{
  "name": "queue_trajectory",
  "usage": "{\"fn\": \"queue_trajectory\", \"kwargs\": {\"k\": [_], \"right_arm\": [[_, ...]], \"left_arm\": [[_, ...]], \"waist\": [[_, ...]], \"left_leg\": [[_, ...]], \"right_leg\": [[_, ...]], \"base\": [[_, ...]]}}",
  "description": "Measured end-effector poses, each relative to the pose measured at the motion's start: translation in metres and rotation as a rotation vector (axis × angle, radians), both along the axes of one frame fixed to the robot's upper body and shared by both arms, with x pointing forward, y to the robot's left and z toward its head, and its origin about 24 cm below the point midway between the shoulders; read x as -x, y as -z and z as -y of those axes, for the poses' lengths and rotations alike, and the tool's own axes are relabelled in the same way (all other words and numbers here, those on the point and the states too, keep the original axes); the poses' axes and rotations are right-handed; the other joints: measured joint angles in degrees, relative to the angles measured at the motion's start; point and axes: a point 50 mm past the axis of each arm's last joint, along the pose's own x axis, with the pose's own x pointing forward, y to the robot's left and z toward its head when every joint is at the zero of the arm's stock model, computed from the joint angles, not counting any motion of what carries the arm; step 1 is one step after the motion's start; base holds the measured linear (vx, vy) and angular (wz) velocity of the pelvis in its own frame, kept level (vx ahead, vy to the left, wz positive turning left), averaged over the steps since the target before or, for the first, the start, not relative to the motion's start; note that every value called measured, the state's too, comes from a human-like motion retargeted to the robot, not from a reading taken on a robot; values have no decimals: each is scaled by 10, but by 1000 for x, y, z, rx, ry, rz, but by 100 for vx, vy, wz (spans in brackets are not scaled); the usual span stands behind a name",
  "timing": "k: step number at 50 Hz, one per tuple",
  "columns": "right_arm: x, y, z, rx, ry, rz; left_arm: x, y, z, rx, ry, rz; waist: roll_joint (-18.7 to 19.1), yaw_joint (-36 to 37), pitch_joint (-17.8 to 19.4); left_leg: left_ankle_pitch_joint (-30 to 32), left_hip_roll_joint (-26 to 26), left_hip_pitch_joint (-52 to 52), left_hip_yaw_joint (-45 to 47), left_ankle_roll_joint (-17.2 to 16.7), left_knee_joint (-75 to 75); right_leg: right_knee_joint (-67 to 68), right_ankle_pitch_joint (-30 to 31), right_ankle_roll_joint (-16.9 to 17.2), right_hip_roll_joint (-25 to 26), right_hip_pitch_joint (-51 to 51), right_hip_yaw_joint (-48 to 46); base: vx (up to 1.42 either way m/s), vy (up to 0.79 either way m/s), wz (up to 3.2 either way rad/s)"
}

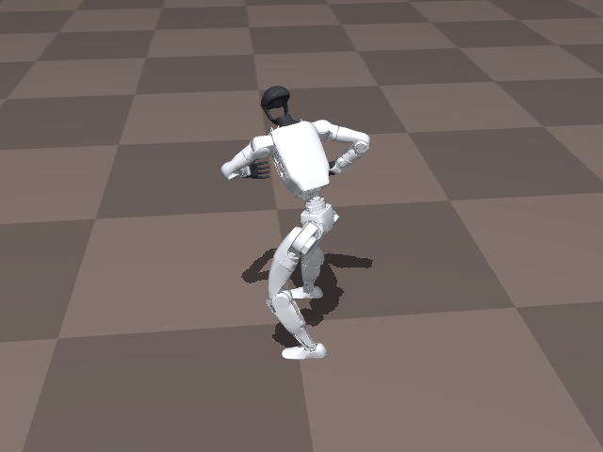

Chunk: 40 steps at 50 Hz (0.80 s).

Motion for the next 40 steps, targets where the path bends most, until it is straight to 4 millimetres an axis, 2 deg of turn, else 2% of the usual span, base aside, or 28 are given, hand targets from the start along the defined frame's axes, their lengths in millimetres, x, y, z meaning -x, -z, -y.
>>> {"fn": "queue_trajectory", "kwargs": {"k": [2, 4, 7, 9, 11, 13, 15, 18, 22, 25, 28, 31, 34, 37, 40], "right_arm": [[-2, -3, 2, -13, 14, 17], [-4, -7, 4, -33, 35, 46], [-7, -14, 7, -97, 58, 90], [-10, -19, 9, -118, 63, 121], [-15, -25, 10, -110, 53, 150], [-17, -31, 10, -92, 37, 184], [-23, -36, 14, -54, 56, 223], [-26, -39, 16, -62, 67, 249], [-31, -38, 14, -78, 59, 217], [-33, -36, 9, -92, 35, 196], [-35, -35, 5, -96, 17, 187], [-38, -33, 1, -98, 11, 176], [-38, -28, 0, -101, 15, 154], [-37, -22, 0, -100, 21, 126], [-36, -17, 0, -83, 18, 101]], "left_arm": [[-13, -46, -32, 91, -152, 121], [-21, -99, -67, 258, -336, 263], [-13, -179, -130, 628, -673, 496], [10, -226, -177, 991, -911, 585], [47, -257, -225, 1359, -1102, 568], [85, -270, -262, 1623, -1217, 497], [116, -276, -283, 1797, -1266, 437], [129, -294, -275, 1730, -1268, 536], [124, -323, -236, 1538, -1073, 700], [113, -328, -213, 1472, -953, 739], [98, -322, -197, 1432, -901, 736], [77, -310, -179, 1353, -862, 720], [51, -287, -155, 1245, -794, 677], [21, -251, -126, 1117, -701, 596], [-3, -202, -92, 958, -594, 491]], "waist": [[8, 25, 0], [17, 53, -2], [36, 85, -34], [49, 107, -73], [55, 134, -111], [58, 160, -145], [58, 198, -174], [52, 232, -195], [28, 263, -211], [12, 276, -215], [0, 285, -210], [-11, 289, -199], [-18, 288, -186], [-19, 280, -171], [-16, 263, -153]], "left_leg": [[9, -15, 48, -34, -14, -32], [18, -22, 96, -71, -28, -66], [35, -26, 129, -125, -35, -84], [49, -34, 135, -152, -35, -109], [63, -41, 148, -169, -35, -145], [75, -46, 161, -183, -35, -179], [104, -51, 207, -196, -35, -282], [122, -52, 232, -215, -35, -330], [139, -57, 253, -242, -35, -372], [144, -61, 265, -254, -32, -392], [149, -69, 277, -258, -26, -408], [154, -75, 290, -253, -21, -424], [159, -80, 306, -242, -18, -443], [166, -82, 324, -226, -16, -466], [174, -85, 345, -206, -15, -492]], "right_leg": [[12, -14, 0, -9, 56, -40], [13, -21, 0, -11, 116, -84], [22, -32, 0, -10, 182, -161], [21, -27, 0, -11, 201, -199], [12, -15, 0, -11, 214, -222], [6, -4, 0, -11, 224, -240], [-24, 19, 0, -12, 236, -243], [-28, 23, 0, -13, 254, -267], [-26, 14, 0, -22, 272, -300], [-22, 1, 0, -30, 284, -320], [-18, -13, 0, -39, 291, -331], [-16, -27, 0, -47, 294, -332], [-15, -38, 0, -52, 294, -325], [-13, -48, 0, -55, 290, -310], [-4, -56, 0, -54, 281, -286]], "base": [[15, -9, 153], [20, -15, 150], [24, -12, 170], [20, -10, 143], [17, -10, 95], [15, -10, 68], [13, -18, 38], [11, -9, 58], [6, -4, 66], [1, -2, 45], [-1, -1, 15], [-4, -2, -8], [-7, -4, -29], [-8, -4, -46], [-8, -3, -59]]}}
